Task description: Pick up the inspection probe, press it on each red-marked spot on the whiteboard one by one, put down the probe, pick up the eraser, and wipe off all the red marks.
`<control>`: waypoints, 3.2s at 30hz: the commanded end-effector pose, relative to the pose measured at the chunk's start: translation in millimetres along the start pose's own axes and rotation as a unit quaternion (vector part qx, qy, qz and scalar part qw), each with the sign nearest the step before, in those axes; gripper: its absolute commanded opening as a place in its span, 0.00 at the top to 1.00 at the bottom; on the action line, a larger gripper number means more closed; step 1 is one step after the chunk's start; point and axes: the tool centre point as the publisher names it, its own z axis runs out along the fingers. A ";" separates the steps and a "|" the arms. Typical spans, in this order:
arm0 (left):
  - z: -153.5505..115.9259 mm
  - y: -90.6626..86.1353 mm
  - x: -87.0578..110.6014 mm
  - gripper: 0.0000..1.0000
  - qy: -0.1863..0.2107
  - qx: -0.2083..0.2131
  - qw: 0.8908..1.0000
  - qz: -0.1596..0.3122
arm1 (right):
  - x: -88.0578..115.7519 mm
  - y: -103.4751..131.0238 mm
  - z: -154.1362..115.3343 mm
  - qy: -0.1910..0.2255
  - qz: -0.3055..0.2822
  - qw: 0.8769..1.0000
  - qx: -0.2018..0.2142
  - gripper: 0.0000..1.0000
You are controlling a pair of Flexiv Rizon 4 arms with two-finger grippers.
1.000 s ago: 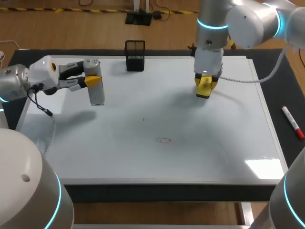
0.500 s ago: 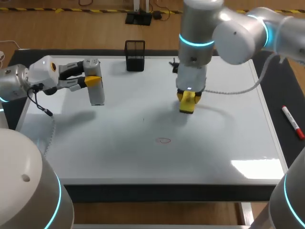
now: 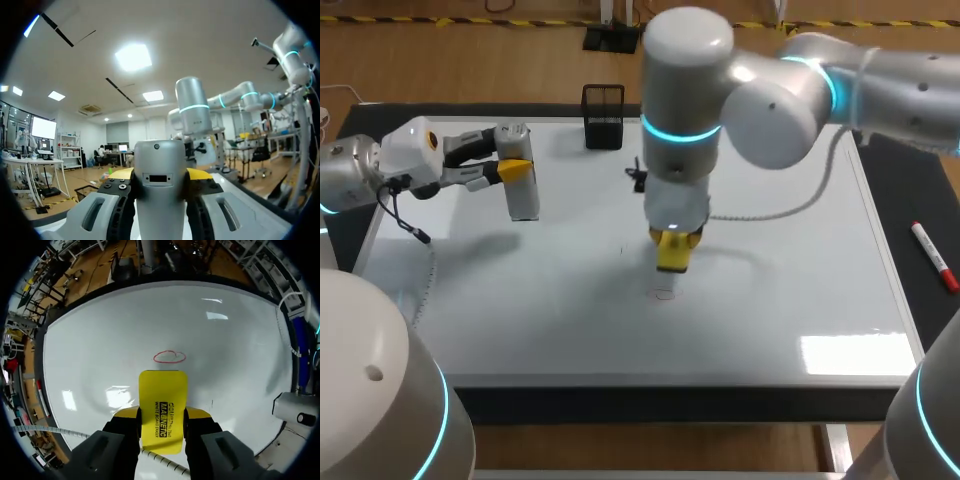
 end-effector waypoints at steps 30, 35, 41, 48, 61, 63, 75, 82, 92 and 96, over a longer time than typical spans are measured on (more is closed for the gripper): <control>0.0 -1.6 0.1 1.00 0.000 -0.001 1.000 0.000 | -60.0 79.2 27.9 -0.017 -0.088 0.996 0.022 1.00; 0.0 -1.6 0.1 1.00 0.000 -0.001 1.000 0.000 | -57.4 76.4 33.4 -0.010 -0.093 0.995 0.022 1.00; 0.0 -1.6 0.1 1.00 0.000 -0.001 1.000 0.000 | -53.4 73.9 38.0 -0.006 -0.091 0.996 0.021 1.00; 0.0 -1.6 0.1 1.00 0.000 -0.001 1.000 0.000 | -44.0 73.4 41.4 -0.002 -0.090 0.996 0.017 1.00; 0.0 -1.6 0.1 1.00 0.000 -0.001 1.000 0.000 | -5.5 66.2 49.1 0.012 -0.052 0.998 0.011 1.00; 0.0 -1.6 0.1 1.00 0.000 -0.001 1.000 0.000 | 0.5 64.7 49.5 0.014 -0.047 0.999 0.011 1.00; 0.0 -1.6 0.1 1.00 0.000 -0.001 1.000 0.000 | 28.3 53.4 50.2 0.022 -0.020 1.000 0.010 1.00; 0.0 -1.6 0.1 1.00 0.000 -0.001 1.000 0.000 | 37.4 52.0 44.2 0.022 -0.015 1.000 0.012 1.00; 0.0 -1.6 0.1 1.00 0.000 -0.001 1.000 0.000 | 43.7 42.0 12.7 0.015 -0.037 0.999 0.024 1.00; 0.0 -1.6 0.1 1.00 0.000 -0.001 1.000 0.000 | 47.2 33.2 5.9 0.020 -0.040 0.999 0.030 1.00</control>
